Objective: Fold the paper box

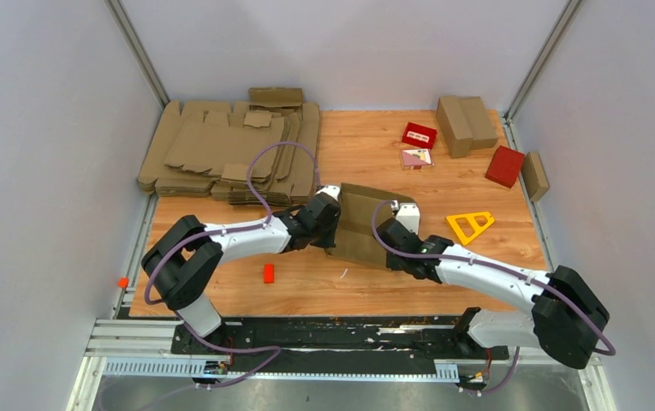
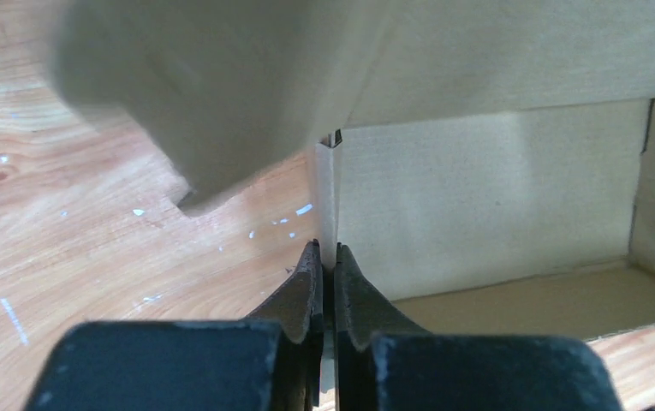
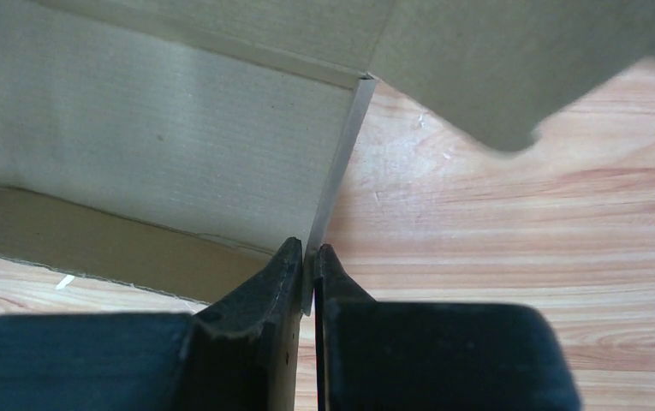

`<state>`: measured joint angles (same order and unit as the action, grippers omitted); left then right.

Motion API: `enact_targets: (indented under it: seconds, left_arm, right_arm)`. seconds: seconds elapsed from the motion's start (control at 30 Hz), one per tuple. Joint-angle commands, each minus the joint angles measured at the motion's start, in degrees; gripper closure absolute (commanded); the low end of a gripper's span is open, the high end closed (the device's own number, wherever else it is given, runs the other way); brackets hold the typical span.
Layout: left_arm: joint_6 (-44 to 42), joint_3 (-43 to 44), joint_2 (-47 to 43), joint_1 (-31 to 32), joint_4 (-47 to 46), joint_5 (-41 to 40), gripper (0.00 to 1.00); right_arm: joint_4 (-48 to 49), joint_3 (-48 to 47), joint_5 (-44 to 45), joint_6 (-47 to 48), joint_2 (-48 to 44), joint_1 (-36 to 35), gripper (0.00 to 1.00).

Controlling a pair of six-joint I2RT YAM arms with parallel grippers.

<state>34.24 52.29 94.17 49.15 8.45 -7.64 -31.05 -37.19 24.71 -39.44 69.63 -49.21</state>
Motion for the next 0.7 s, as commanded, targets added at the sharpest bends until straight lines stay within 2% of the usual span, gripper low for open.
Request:
enact_targets:
  seconds: [0.0,0.13,0.2,0.27,0.33,0.4,0.53,0.67]
  left_arm:
    - [-4.9,2.8,1.7,2.8,7.7,-7.7,1.0]
    - [-5.2,3.0,1.4,3.2,8.9,-9.8,0.98]
    - [-5.4,2.9,1.0,3.2,8.8,-9.6,0.73]
    - [-5.5,2.5,0.3,3.2,8.3,-9.2,0.55]
    - [-5.5,2.2,-0.8,3.2,8.3,-9.5,0.44]
    - [-5.5,1.6,-2.6,3.2,8.1,-10.2,0.37]
    - [-5.5,0.0,-5.0,3.2,6.7,-11.0,0.36]
    - [-5.5,1.5,-3.1,3.2,8.3,-10.3,0.49]
  right_arm:
    - [1.3,-2.8,0.0,-2.5,2.9,-1.8,0.99]
    - [1.5,-2.7,0.5,-2.7,3.1,-2.0,0.99]
    - [2.0,-2.2,0.6,-2.4,2.5,-2.0,0.99]
    - [2.4,-1.7,0.8,-2.1,1.5,-2.0,0.99]
    - [2.5,-1.4,1.0,-2.0,0.7,-2.0,0.99]
    - [2.6,-1.1,1.1,-2.0,0.0,-2.0,0.99]
    - [3.4,0.0,0.7,-1.9,-1.1,-2.0,0.99]
    - [3.2,-0.1,0.7,-1.8,-1.6,-2.0,0.99]
